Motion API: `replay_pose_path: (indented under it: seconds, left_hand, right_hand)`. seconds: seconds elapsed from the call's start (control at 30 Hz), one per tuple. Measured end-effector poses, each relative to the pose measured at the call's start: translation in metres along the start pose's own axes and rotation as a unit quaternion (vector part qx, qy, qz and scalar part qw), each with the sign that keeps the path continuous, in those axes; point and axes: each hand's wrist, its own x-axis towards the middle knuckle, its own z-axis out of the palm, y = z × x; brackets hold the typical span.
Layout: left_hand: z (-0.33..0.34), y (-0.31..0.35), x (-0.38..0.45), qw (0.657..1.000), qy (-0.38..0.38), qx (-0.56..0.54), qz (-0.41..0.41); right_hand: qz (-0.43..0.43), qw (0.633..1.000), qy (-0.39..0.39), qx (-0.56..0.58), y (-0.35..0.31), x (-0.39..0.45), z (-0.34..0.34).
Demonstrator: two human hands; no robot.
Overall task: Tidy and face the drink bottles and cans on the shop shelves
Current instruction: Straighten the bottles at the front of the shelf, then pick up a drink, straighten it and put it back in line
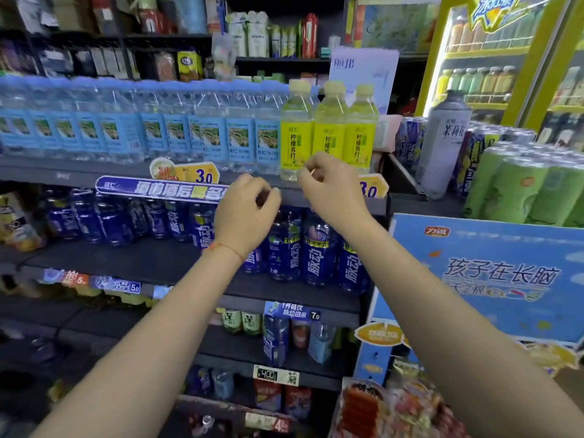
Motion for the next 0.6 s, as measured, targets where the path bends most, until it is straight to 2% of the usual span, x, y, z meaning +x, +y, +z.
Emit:
replay_pose_path:
  seconds: [0.07,0.13,0.2,0.27,0.33,0.4,0.5,0.6]
  left_hand:
    - [0.004,-0.017,-0.028,0.994,-0.054,-0.037,-0.084]
    - [0.020,-0.048,-0.058,0.971,-0.175,-0.037,-0.157]
    - [0.038,-0.080,-0.092,0.937,-0.276,-0.020,-0.215]
    - [0.056,-0.108,-0.129,0.897,-0.338,-0.037,-0.282]
    - [0.072,-0.130,-0.161,0.864,-0.373,-0.058,-0.332]
    - [0.086,-0.146,-0.185,0.844,-0.385,-0.076,-0.366]
    - [0.100,-0.152,-0.207,0.833,-0.380,-0.092,-0.392]
    - [0.110,-0.147,-0.220,0.818,-0.390,-0.113,-0.407]
  right_hand:
    - [0.052,0.995,-0.078,0.040,0.008,-0.023,0.018]
    - [0.123,0.970,-0.201,0.054,0.030,-0.052,0.042]
    - [0.195,0.917,-0.346,0.037,0.056,-0.088,0.070]
    - [0.252,0.842,-0.477,-0.001,0.088,-0.124,0.099]
    - [0.282,0.786,-0.546,-0.061,0.124,-0.157,0.123]
    - [0.304,0.783,-0.526,-0.134,0.156,-0.184,0.136]
    - [0.363,0.819,-0.393,-0.206,0.183,-0.206,0.136]
    - [0.342,0.837,-0.313,-0.292,0.198,-0.207,0.136]
